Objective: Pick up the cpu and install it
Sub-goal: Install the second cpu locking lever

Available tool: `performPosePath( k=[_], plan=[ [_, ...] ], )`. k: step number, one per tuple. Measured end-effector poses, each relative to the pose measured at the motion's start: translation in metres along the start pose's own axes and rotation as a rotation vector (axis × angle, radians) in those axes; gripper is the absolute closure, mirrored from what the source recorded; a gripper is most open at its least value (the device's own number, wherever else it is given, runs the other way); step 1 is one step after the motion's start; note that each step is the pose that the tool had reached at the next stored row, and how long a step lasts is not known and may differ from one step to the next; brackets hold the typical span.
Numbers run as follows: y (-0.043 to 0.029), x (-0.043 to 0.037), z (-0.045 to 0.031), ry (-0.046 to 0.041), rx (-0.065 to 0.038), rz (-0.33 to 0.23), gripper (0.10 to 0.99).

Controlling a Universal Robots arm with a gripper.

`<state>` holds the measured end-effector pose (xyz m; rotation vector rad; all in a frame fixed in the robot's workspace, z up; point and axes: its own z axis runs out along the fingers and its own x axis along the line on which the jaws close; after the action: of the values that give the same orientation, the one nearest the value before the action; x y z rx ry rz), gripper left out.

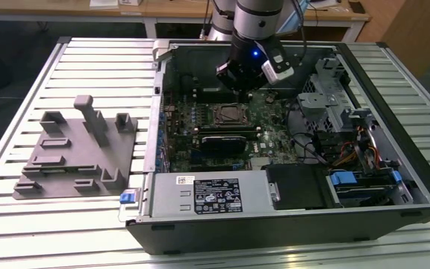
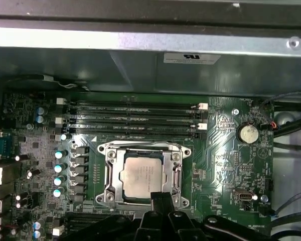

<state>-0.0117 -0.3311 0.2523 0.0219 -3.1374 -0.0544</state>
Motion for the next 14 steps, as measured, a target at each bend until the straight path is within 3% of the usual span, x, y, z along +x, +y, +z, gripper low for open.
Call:
performPosePath(
  k=[10, 14],
  plan=[
    [-0.0163, 0.0001, -0.0002, 0.0037, 0.0, 0.0, 0.98],
    [-0.0176, 0.0001, 0.0031, 0.0046, 0.0, 0.001, 0.98]
  ],
)
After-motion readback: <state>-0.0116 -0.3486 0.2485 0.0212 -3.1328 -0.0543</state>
